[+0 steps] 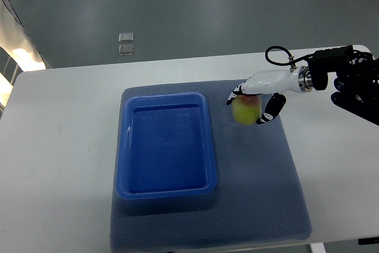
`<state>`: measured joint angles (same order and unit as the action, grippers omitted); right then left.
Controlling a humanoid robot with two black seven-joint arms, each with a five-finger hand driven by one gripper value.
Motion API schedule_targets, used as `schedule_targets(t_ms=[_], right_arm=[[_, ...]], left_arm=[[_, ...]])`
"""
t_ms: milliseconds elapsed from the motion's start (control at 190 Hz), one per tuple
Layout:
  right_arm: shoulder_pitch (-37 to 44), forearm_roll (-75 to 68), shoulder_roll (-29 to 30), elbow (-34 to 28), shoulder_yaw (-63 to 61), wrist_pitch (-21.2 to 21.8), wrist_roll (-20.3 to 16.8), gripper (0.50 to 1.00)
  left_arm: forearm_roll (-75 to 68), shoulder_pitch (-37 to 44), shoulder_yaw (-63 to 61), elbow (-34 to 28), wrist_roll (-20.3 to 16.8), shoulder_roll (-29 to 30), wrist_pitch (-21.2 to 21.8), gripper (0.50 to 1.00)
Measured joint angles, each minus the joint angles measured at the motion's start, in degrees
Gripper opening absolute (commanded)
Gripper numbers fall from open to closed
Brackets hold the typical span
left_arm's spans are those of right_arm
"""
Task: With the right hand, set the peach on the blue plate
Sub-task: 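Carry the peach with the right hand into the blue tray and lower it, then open the right hand and lift it away from the peach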
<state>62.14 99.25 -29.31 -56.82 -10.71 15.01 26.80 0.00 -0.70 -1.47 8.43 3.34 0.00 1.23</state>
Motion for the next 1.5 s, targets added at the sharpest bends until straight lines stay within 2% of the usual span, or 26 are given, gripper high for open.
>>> schedule_targets(t_ms=[300, 558, 731, 884, 968, 1057, 1131, 1136, 1147, 1499], right_arm=[[1.4, 0.0, 5.1, 0.1, -1.6, -0.6, -0.2, 0.721], [1.6, 0.0, 13.1, 0.4, -2.7, -0.6, -0.4, 0.735], [-0.6, 0.1, 18.8, 3.3, -2.8, -0.7, -0.5, 0.770], [-3.2, 0.2, 22.8, 6.1, -2.8, -1.9, -0.5, 0.780], [-4.2, 0.2, 23.7, 6.9, -2.7, -2.3, -0.5, 0.799], [-4.9, 0.2, 24.1, 7.4, -2.7, -3.0, -0.5, 0.864], [-5.4, 0.2, 24.2, 7.5, -2.7, -3.8, -0.5, 0.868], [-5.4, 0.2, 24.2, 7.5, -2.7, -3.9, -0.5, 0.891], [-5.5, 0.2, 24.2, 7.5, -2.7, -4.0, -0.5, 0.895], [-6.2, 0.0, 23.7, 6.9, -3.0, -5.1, -0.5, 0.921]], left_arm=[[0.0, 0.0, -0.1, -0.1, 0.0, 0.0, 0.0, 1.000], [0.0, 0.1, 0.0, -0.1, 0.0, 0.0, 0.0, 1.000], [0.0, 0.1, 0.1, -0.1, 0.0, 0.0, 0.0, 1.000], [0.0, 0.1, 0.1, -0.1, 0.0, 0.0, 0.0, 1.000], [0.0, 0.1, 0.1, -0.1, 0.0, 0.0, 0.0, 1.000], [0.0, 0.1, 0.1, -0.1, 0.0, 0.0, 0.0, 1.000], [0.0, 0.1, 0.1, -0.1, 0.0, 0.0, 0.0, 1.000], [0.0, 0.1, 0.1, -0.1, 0.0, 0.0, 0.0, 1.000], [0.0, 0.1, 0.1, -0.1, 0.0, 0.0, 0.0, 1.000], [0.0, 0.1, 0.1, -0.1, 0.0, 0.0, 0.0, 1.000]])
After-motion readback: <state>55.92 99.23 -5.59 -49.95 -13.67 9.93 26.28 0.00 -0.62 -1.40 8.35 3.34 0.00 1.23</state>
